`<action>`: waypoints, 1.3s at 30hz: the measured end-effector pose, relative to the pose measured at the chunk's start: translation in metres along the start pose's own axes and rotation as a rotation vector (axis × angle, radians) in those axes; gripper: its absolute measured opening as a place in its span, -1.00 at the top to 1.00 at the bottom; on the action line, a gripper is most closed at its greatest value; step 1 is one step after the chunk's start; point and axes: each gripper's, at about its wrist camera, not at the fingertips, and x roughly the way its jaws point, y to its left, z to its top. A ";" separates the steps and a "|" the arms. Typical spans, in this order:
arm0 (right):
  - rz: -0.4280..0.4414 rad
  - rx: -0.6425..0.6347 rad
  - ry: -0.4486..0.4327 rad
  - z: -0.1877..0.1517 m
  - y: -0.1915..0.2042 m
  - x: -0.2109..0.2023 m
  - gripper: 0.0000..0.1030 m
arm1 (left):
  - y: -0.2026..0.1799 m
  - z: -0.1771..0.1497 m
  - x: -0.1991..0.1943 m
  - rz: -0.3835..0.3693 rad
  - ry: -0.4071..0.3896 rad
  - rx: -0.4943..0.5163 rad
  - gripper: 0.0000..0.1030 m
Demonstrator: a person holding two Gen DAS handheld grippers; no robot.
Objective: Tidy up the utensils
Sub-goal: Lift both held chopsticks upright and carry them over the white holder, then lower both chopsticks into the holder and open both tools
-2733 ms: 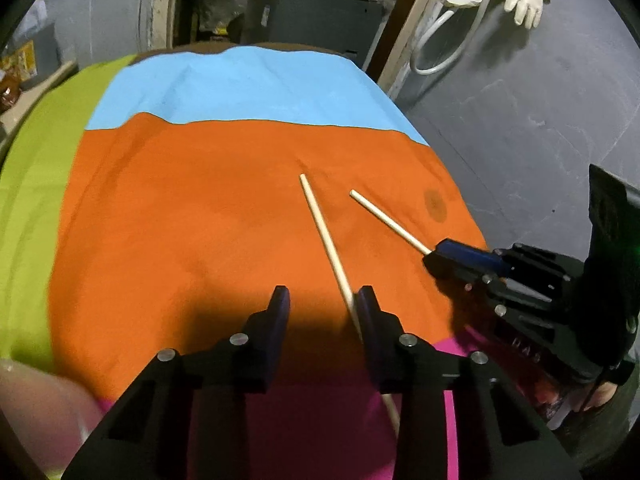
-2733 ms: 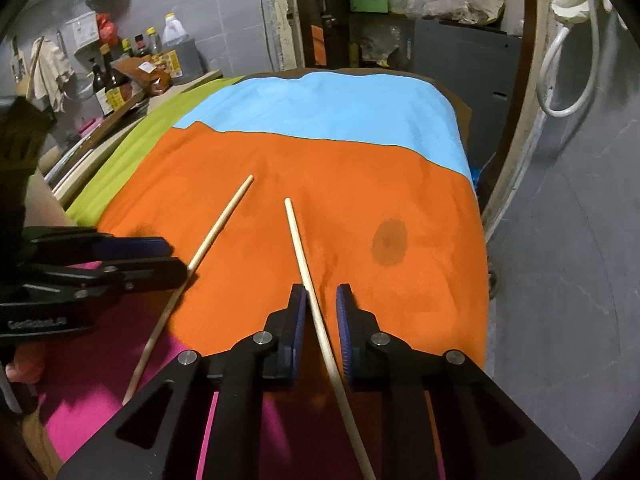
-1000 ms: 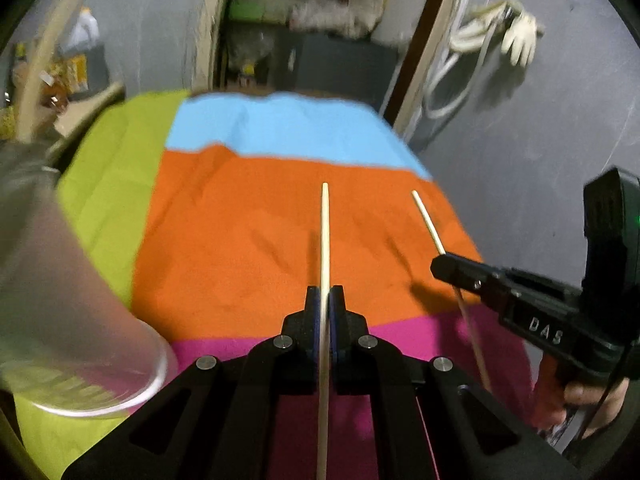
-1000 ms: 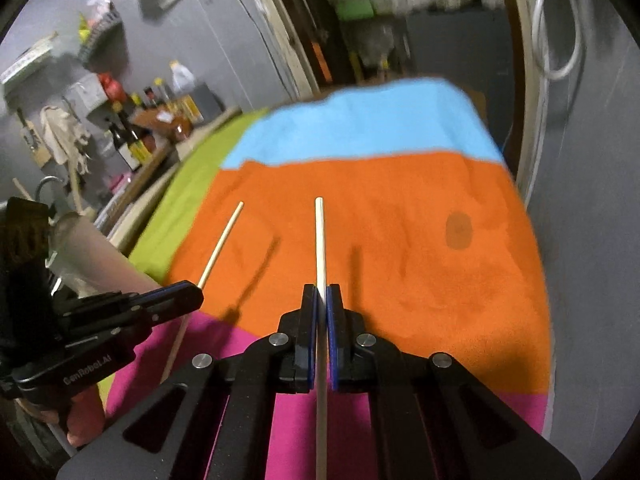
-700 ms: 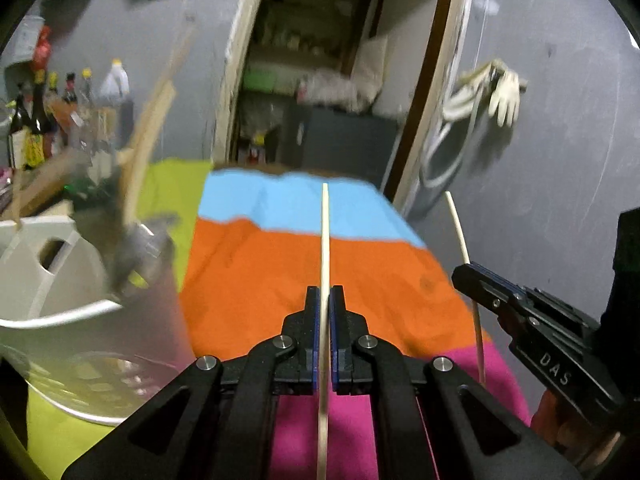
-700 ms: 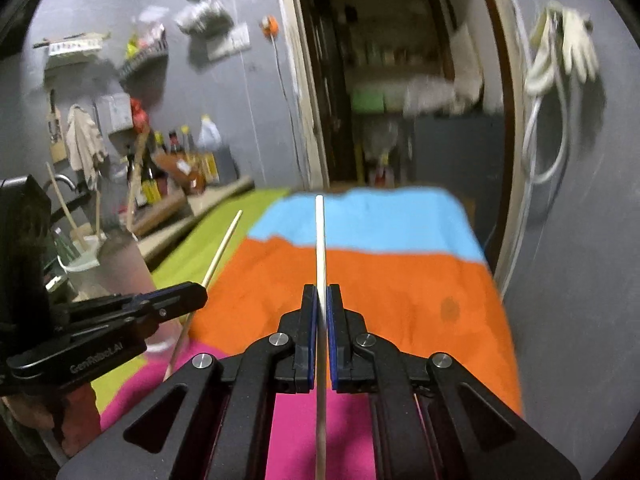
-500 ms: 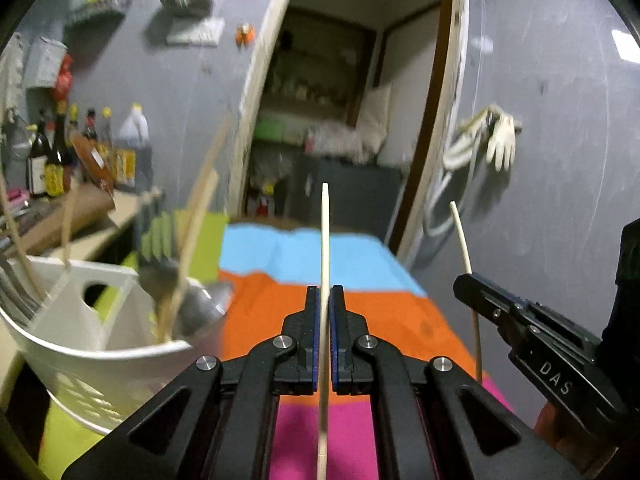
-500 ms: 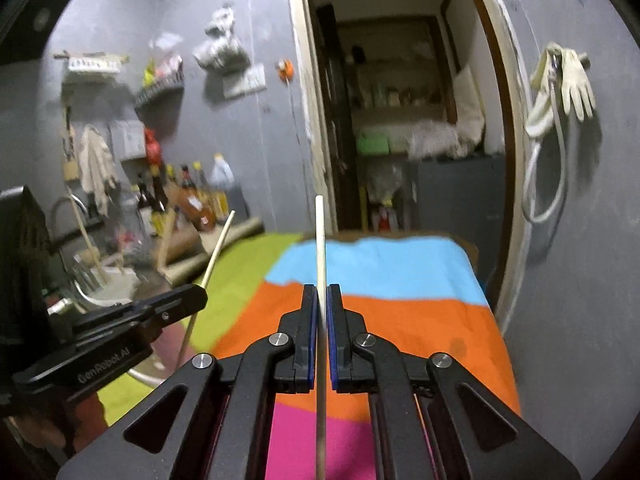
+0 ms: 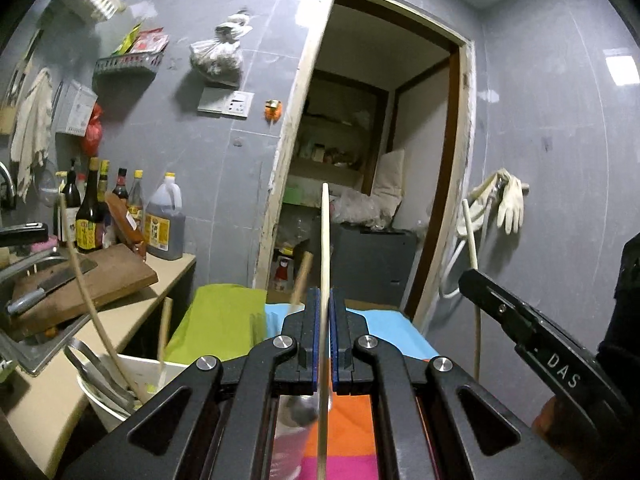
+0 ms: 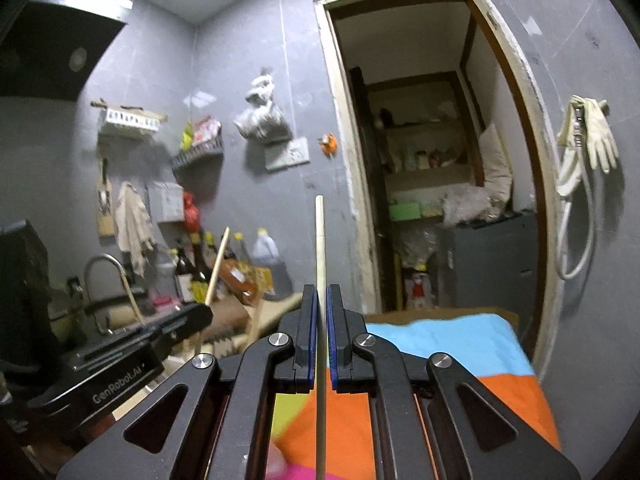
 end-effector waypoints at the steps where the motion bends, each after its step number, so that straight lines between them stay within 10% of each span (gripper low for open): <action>1: 0.011 0.004 -0.008 0.002 0.004 0.003 0.94 | 0.008 0.005 -0.002 0.007 -0.005 -0.010 0.95; 16: 0.117 0.043 -0.078 0.004 0.059 0.061 0.94 | 0.126 0.036 -0.021 0.127 -0.098 -0.124 0.95; 39: 0.054 0.036 -0.129 -0.036 0.067 0.088 0.94 | 0.135 0.004 0.004 0.212 -0.144 -0.143 0.95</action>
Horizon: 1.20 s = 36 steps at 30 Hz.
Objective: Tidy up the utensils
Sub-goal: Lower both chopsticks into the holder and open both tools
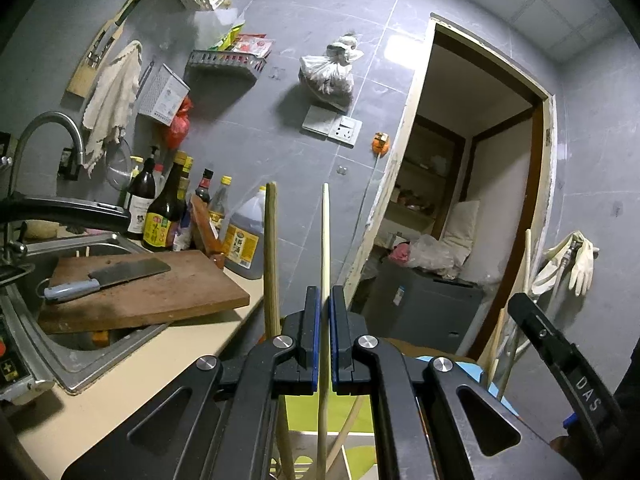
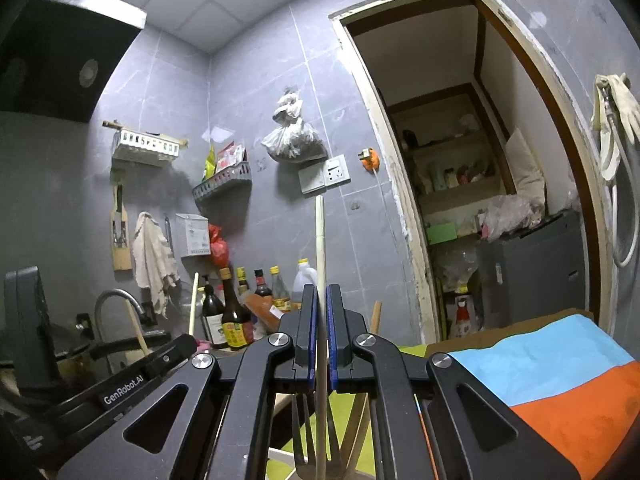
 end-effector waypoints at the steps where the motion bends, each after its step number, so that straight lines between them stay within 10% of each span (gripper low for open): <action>1: -0.002 -0.005 -0.002 -0.002 0.001 0.000 0.94 | -0.001 -0.002 -0.001 0.002 -0.006 0.006 0.95; 36: 0.003 -0.013 0.152 -0.022 -0.004 -0.017 0.70 | -0.018 -0.028 -0.023 0.024 0.062 0.053 0.80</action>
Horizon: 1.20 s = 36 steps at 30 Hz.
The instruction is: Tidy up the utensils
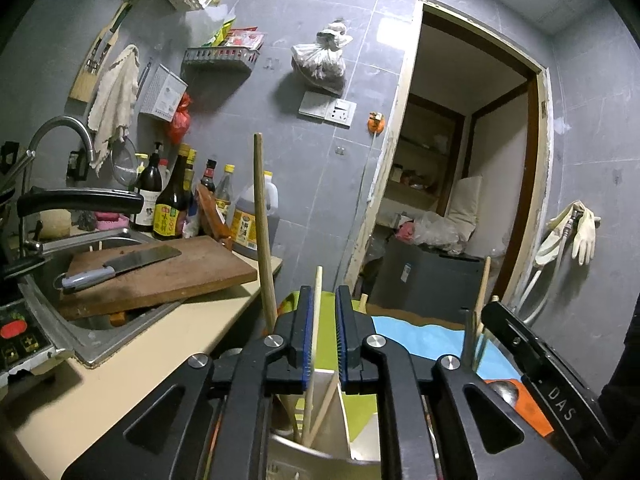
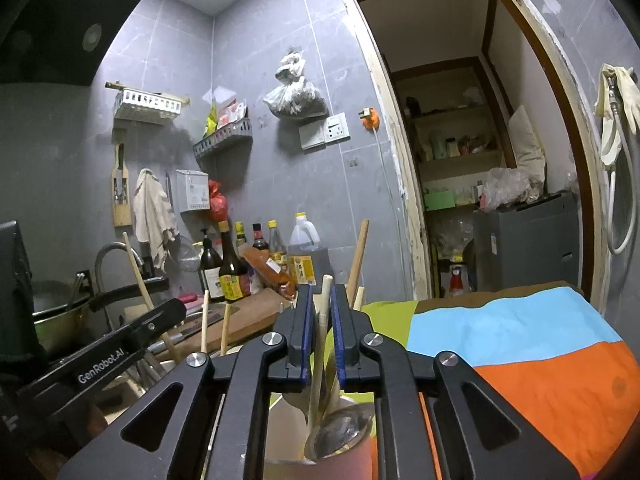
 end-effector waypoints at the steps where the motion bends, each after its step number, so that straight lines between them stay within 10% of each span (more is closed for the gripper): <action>1: 0.002 0.002 -0.001 0.000 -0.001 -0.001 0.58 | 0.000 0.001 -0.002 -0.003 -0.001 -0.004 0.74; 36: -0.132 -0.025 0.128 0.008 -0.056 -0.116 -1.00 | -0.045 -0.030 -0.055 -0.105 0.193 0.108 -0.88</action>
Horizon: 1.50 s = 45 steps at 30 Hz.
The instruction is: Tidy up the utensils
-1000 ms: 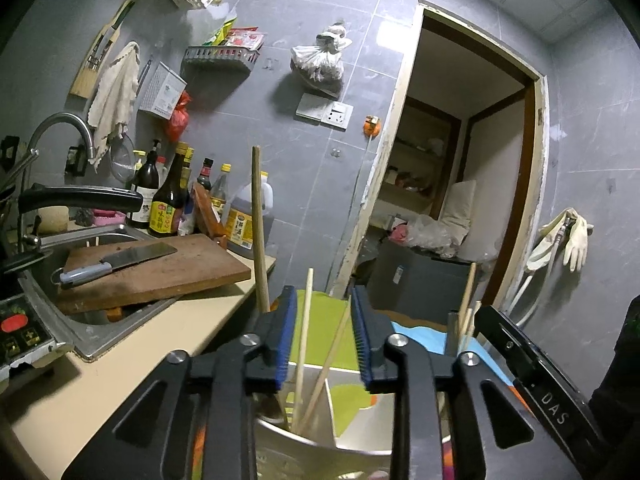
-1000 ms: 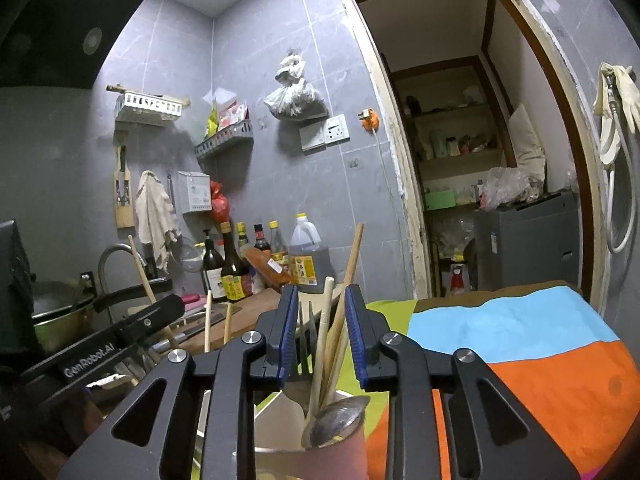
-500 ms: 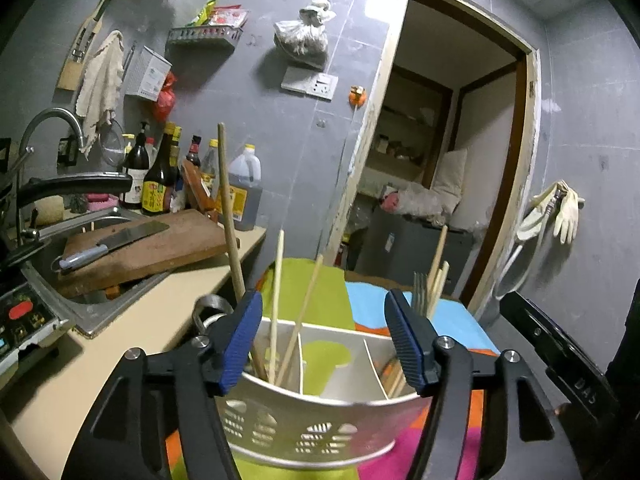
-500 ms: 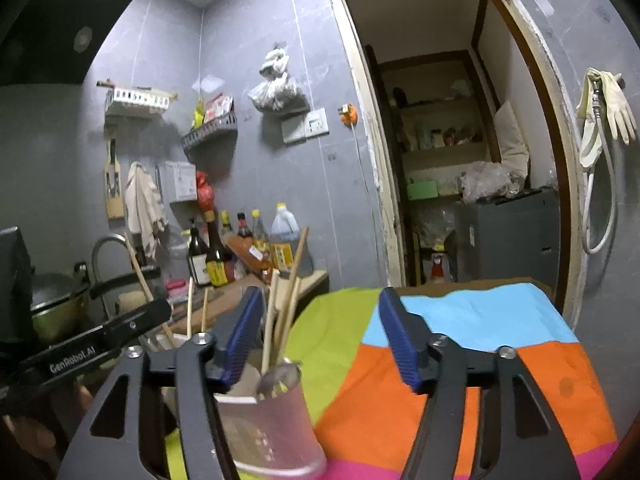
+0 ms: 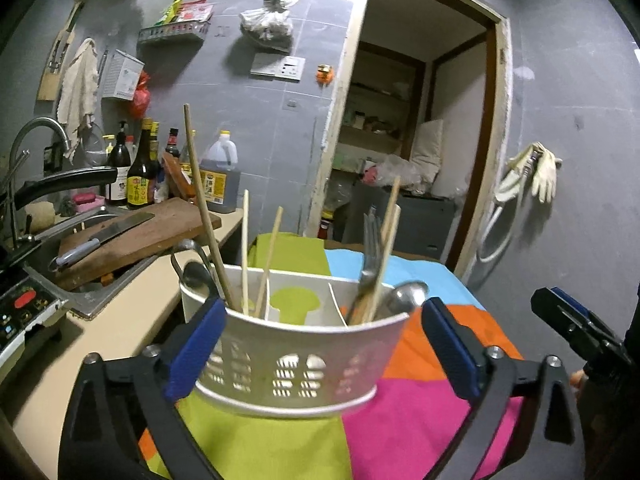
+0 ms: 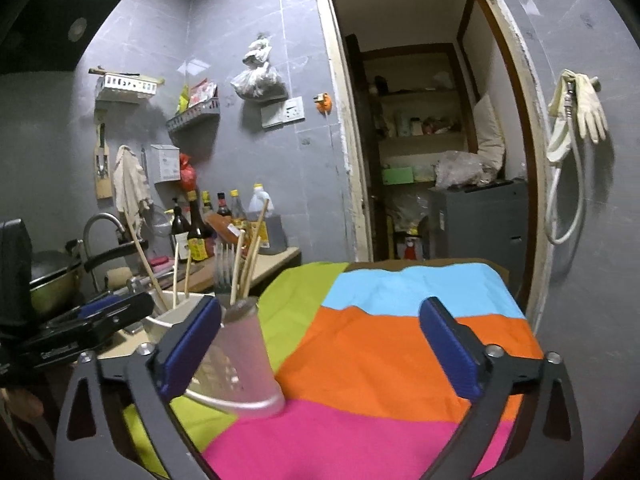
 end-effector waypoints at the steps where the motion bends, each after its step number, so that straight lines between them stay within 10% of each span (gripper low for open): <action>1: -0.006 -0.002 0.004 -0.002 -0.002 -0.004 -1.00 | -0.001 -0.003 -0.003 -0.001 0.002 0.005 -0.89; 45: -0.255 -0.050 0.017 -0.073 -0.005 -0.098 -1.00 | -0.036 -0.094 -0.083 0.091 -0.040 0.071 -0.92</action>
